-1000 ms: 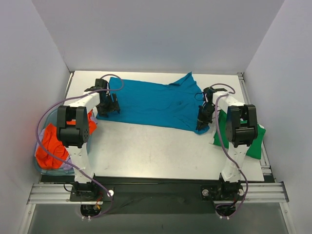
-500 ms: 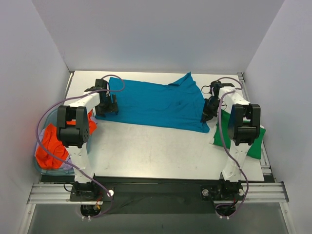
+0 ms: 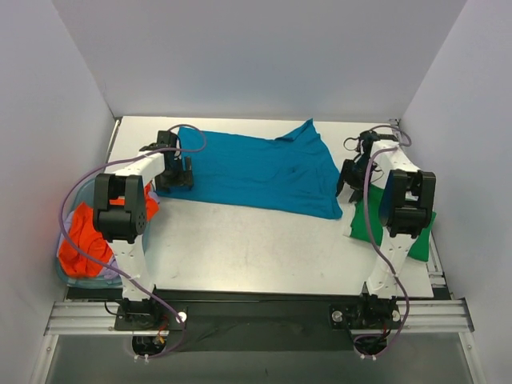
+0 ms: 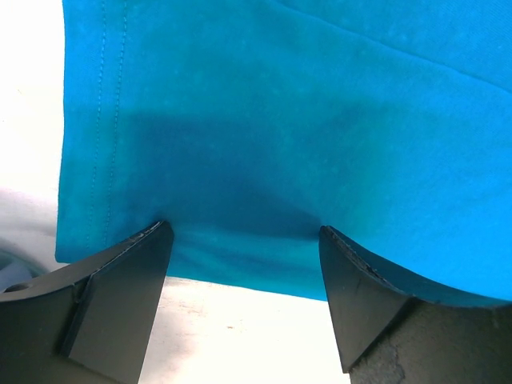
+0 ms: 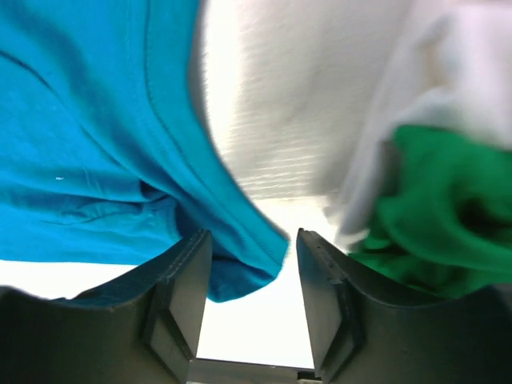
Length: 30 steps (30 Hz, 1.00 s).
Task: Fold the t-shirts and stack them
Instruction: Fold the flattened tshirt in 1/3 of the way
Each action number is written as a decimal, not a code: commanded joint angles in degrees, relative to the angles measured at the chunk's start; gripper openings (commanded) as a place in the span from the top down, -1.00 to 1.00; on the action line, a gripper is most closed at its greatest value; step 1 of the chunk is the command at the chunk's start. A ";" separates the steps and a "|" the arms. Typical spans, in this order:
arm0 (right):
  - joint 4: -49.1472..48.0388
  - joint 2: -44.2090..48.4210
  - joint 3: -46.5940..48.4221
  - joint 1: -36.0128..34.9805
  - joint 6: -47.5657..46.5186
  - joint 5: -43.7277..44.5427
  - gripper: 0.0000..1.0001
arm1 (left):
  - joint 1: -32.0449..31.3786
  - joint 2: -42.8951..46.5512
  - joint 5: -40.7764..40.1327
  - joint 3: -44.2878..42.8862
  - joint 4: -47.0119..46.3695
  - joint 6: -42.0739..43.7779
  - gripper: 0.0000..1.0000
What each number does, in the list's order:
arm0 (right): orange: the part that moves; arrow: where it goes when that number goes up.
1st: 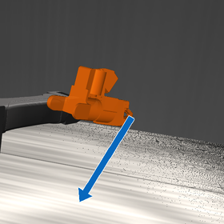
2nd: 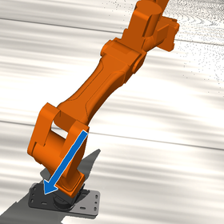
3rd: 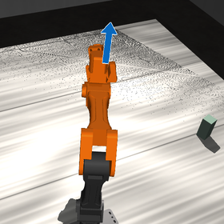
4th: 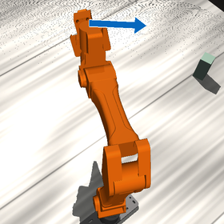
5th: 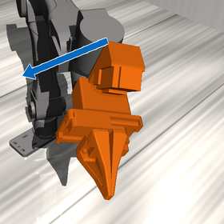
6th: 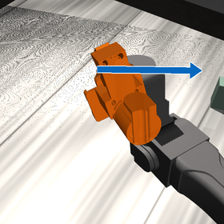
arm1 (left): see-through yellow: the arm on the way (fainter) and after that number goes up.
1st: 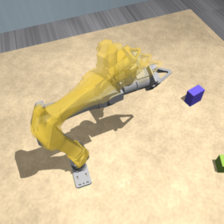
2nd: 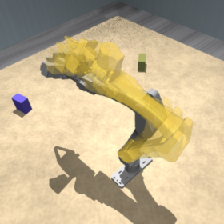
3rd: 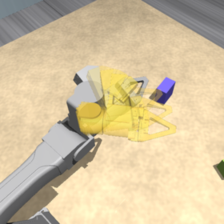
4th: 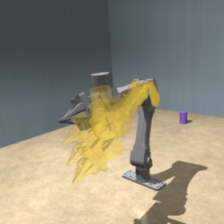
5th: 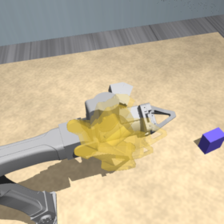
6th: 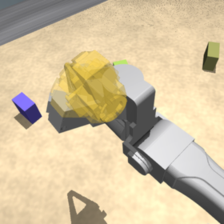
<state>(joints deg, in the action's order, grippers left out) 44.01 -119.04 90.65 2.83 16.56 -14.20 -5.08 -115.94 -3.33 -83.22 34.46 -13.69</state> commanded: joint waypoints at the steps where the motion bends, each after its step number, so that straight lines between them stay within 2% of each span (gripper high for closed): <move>1: 3.63 1.44 2.60 0.51 -1.18 1.72 0.03 | -1.07 2.03 -0.89 -0.19 2.19 0.95 -0.70; 7: 3.45 7.68 1.20 -1.07 -0.39 -2.67 -0.01 | -2.04 3.88 0.17 -2.73 2.90 -0.28 -0.72; 12: 2.84 10.94 -0.47 -7.74 -0.03 -5.57 -0.02 | -2.56 5.20 1.92 -6.16 2.55 -2.56 -0.72; 15: 1.70 9.45 -1.00 -11.08 0.67 -8.03 -0.02 | -2.48 4.94 3.33 -6.43 0.62 -4.93 -0.72; 19: -1.28 5.85 -1.79 -11.88 2.43 -9.36 -0.02 | -2.48 3.09 6.75 -4.94 -1.93 -7.75 -0.72; 24: -2.00 0.57 -1.88 -11.44 1.11 -5.42 -0.01 | -2.48 0.63 9.57 -1.51 -5.54 -10.65 -0.72; 30: -2.61 -1.45 -4.60 -9.60 0.06 -1.01 0.00 | -2.48 -0.25 8.61 2.88 -6.95 -9.95 -0.73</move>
<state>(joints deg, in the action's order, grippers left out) 39.99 -120.68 87.46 -7.51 17.93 -19.77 -7.46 -115.11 4.82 -81.62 29.65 -23.35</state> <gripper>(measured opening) 0.497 0.861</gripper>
